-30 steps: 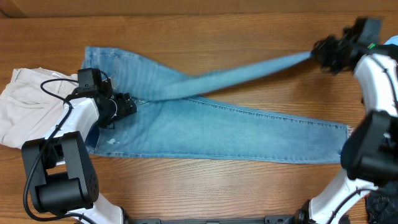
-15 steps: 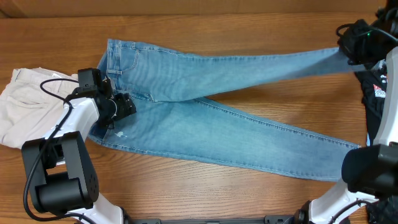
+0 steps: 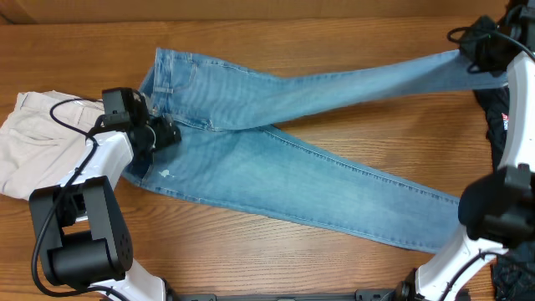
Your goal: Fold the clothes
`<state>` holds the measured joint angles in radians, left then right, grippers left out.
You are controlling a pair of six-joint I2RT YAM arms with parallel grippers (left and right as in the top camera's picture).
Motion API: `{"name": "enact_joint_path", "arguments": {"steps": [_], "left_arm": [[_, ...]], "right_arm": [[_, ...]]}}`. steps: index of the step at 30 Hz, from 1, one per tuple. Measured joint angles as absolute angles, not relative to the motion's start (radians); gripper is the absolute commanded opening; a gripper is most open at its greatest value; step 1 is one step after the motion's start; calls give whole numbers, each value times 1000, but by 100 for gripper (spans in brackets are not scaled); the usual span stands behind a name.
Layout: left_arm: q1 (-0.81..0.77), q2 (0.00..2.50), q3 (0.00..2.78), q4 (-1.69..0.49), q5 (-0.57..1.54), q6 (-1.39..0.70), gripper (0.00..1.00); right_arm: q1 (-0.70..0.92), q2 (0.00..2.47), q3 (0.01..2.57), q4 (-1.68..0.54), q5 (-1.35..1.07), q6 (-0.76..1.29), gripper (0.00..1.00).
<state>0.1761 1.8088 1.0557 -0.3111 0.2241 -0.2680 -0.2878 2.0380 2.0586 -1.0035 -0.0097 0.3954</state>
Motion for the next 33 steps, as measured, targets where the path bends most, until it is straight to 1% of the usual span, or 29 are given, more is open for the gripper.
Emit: {"name": "enact_joint_path", "arguments": {"steps": [4,11,15,18,23,33], "left_arm": [[176,1809,1066,-233,255,-311,79],[163,1809,1135,-210,325,-313,79],[127,1809,1169,-129,329,-273,76],[90,1810,1174,-92,309,-247,71],[51,1853,1178,-64,300,-217,65],[39,2056,1221,-84,278,-199,57]], "right_arm": [[-297,2075,2059,-1049,6,384,42],[-306,2074,2059,-1302,9,376,42],[-311,2074,2059,-1413,9,373,42],[-311,2074,2059,-1476,9,362,42],[-311,2074,2059,-1529,8,352,41],[-311,2044,2059,-1587,-4,343,41]]}}
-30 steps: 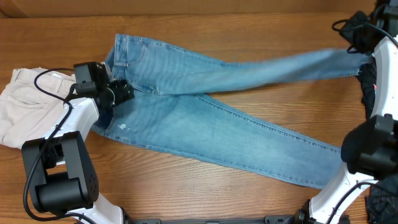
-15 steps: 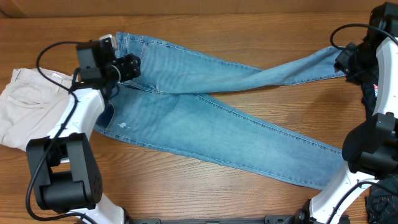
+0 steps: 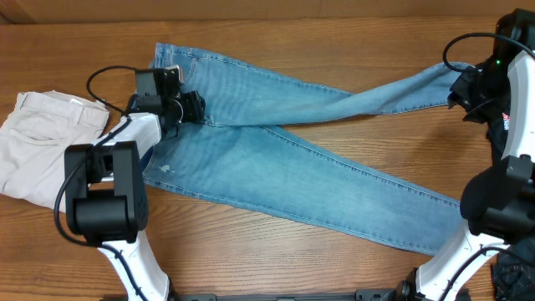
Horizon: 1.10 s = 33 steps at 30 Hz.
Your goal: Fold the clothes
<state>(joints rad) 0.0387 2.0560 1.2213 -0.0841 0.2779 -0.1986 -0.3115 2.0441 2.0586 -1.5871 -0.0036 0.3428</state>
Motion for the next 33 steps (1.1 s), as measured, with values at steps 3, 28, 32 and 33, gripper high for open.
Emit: {"name": "enact_joint_path", "arguments": {"steps": [3,28,32,33], "left_arm": [[41,2071,1254,-116,229,-197,55],[390,2006,1281,-282,304,-329,85],[374,1867,1275,-400,305,-293,100],[366,1822,1276,-441,303,-286,100]], "right_arm": [[-311,1997,2059,-1597,-4,342,41],[-311,1885,1991,-1528,-23,299,51],[-311,1885,1986,-1536,-31,275,55],[-311,1885,1986,-1540,-37,267,56]]}}
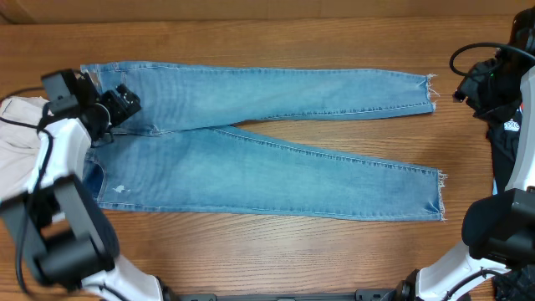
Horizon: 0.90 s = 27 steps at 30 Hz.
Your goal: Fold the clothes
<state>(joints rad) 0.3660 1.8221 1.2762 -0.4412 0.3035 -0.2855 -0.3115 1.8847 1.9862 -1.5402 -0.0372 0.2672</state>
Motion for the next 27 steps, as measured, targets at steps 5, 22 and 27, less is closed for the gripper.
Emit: {"name": "enact_joint_path", "arguments": {"steps": [5,22,27], "left_arm": [[332,1636,1278,-675,309,-266,100],[329,1602,1234,-962,223,-255,100],[326,1605,1188,-926,212,-255,100]], "right_arm": [[-311,1885,1986,-1539,-55,249,72],[-313,1885,1634,-1005,-115,234,72],[-313,1885,1492,-811,-125,236,71]]}}
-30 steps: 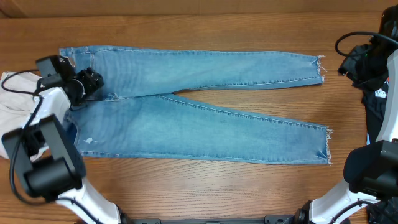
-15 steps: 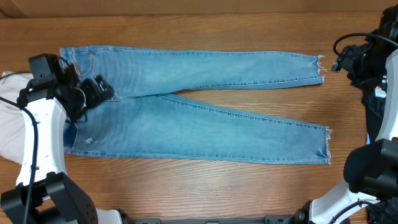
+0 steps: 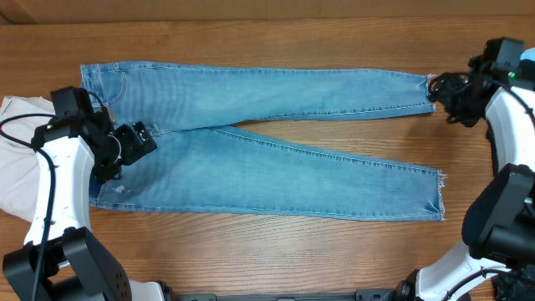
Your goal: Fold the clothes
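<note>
A pair of blue jeans [image 3: 251,159] lies flat on the wooden table, waistband at the left and both legs running right in a narrow V. My left gripper [image 3: 139,138] sits low over the hip of the nearer leg, fingers apart as far as I can see. At the frayed hem of the far leg [image 3: 422,90] is my right gripper [image 3: 437,90], its tips touching the hem's edge. Whether it grips the hem cannot be told from above. The near leg's hem [image 3: 439,196] lies free.
Folded beige trousers [image 3: 15,167] lie at the table's left edge, partly under my left arm. Dark cloth [image 3: 522,276] shows at the bottom right corner by the right arm's base. Bare wood [image 3: 267,259] runs along the front.
My left gripper has moved from the waistband's far side down to the nearer hip. The right gripper has moved left from beyond the hem onto the far leg's hem. The jeans lie unchanged.
At first the jeans lay crossed and skewed, my right gripper holding the far leg's end raised at the right, my left gripper near the crotch. Then the jeans lay spread flat and straight with the right gripper off the hem. Now both grippers are back over the jeans.
</note>
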`<state>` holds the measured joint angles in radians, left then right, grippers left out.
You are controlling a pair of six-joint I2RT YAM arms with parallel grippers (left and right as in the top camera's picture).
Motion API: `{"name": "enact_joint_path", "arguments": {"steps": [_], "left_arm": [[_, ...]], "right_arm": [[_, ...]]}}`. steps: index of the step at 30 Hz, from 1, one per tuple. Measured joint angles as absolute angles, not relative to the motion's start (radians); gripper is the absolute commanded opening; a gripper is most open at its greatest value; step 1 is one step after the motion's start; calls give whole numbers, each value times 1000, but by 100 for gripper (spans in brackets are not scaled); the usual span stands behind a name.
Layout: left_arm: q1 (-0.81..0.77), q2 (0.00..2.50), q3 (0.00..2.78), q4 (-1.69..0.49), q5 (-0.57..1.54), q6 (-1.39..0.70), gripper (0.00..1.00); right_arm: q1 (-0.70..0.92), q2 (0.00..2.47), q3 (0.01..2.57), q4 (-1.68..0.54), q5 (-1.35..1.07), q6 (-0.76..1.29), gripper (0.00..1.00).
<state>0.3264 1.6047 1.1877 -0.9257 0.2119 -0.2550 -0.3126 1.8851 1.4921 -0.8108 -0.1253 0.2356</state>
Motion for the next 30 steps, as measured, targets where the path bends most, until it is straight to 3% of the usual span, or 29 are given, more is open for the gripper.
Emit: {"name": "enact_joint_path", "arguments": {"steps": [10,25,27,30], "left_arm": [[279,1607,1048,-652,205,-231,100],[276,1607,889,-492,205,-228,100],[276,1607,872,-475,205,-228,100],[276,1607,848,-461,204,-228,100]], "right_arm": [[-313,1900,1342,-616,-143,258,68],[-313,2056,1339,-462,-236,382,67],[-313,2060,1339,-444,-244,397,61],[-313,2068,1339,-428,-253,416,36]]}}
